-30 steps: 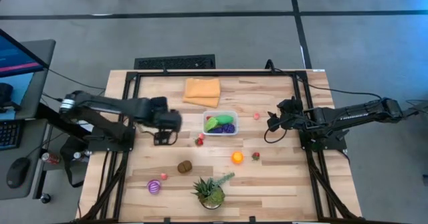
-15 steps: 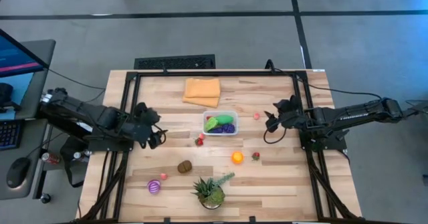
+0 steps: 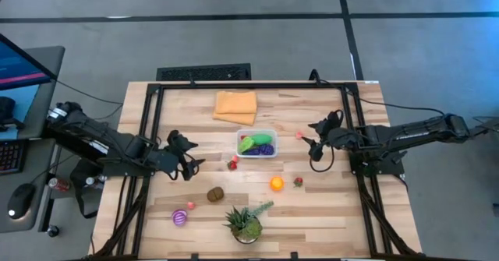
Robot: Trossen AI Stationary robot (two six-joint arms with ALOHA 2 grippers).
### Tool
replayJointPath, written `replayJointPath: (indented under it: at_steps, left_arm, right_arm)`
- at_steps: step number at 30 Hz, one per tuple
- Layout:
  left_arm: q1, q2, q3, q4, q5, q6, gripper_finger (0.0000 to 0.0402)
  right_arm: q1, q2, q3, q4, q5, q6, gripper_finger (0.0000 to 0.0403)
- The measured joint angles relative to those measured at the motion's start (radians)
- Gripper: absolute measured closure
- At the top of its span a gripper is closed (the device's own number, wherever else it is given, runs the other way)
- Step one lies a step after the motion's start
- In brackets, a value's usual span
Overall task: Pick and placing Produce into tupperware
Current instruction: Put the top pink peach into the transparent container
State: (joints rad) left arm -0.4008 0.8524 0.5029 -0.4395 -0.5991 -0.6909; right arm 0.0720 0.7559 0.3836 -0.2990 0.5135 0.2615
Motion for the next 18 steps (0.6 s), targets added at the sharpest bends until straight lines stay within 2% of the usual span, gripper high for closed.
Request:
replayJointPath:
  at_steps: [5,11,14,18]
  left_arm:
    - [-0.028,0.0,-0.061,0.122,-0.03,0.048,0.0081]
    - [-0.047,0.0,-0.098,0.168,-0.068,0.051,0.0081]
    - [-0.048,0.0,-0.104,0.17,-0.07,0.051,0.0081]
    - [-0.048,0.0,-0.109,0.169,-0.071,0.051,0.0081]
  right_arm:
    - [-0.001,0.056,0.0,0.003,0.0,0.0,0.0138]
    - [-0.001,0.169,0.0,0.0,0.001,0.024,0.0138]
    - [-0.01,0.232,0.0,0.0,0.042,0.025,0.0138]
    - [-0.062,0.297,0.0,0.008,0.078,0.111,0.0138]
